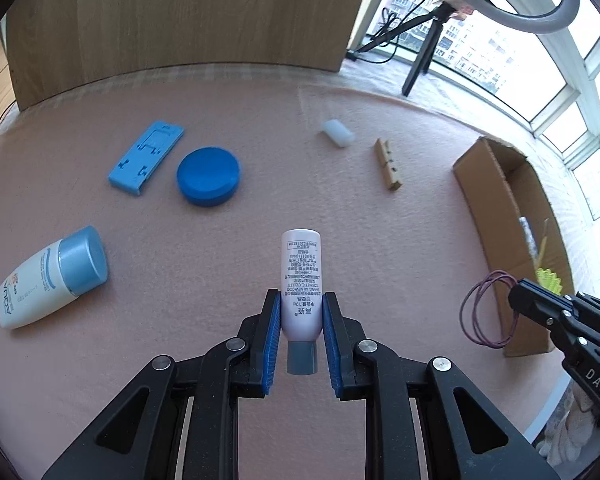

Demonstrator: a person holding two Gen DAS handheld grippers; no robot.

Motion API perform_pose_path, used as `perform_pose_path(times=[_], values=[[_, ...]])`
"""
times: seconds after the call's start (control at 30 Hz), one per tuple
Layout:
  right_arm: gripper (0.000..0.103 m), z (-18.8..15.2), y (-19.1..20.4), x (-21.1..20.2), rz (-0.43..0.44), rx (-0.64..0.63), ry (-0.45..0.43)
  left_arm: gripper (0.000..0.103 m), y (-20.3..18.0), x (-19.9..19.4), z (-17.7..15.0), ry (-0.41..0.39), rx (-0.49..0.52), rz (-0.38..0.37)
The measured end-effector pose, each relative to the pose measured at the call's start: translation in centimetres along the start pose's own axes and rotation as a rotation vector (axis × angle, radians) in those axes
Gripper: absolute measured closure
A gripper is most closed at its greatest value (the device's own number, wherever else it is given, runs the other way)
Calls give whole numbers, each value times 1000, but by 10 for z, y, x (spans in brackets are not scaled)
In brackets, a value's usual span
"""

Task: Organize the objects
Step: 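Carry the lotion bottle with the left gripper into the box while the right gripper drops the rubber band there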

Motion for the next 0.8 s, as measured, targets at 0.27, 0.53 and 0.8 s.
perform_pose_path(times=[0.27,0.53,0.8], values=[[101,4,-34,-58,-33,41,-102,82,-59,-15,13,-29,71,-77],[101,-9,-88,-93,-108,109,-151,81,-138,-9,11,-28,168,-143],[101,-35,-133,-100,-160,174,-133,81,-206,4,2,-6,246,-192]])
Point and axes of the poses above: each gripper's, at about its wrist camera, not at the fingertips, and x roughly the way its jaws point, y to its left, z to its top, the point moved 6 cm from there along x, roughly the way its jaws point, and after that the axes turned 7 degrees about -x, right-handed, at the moved point
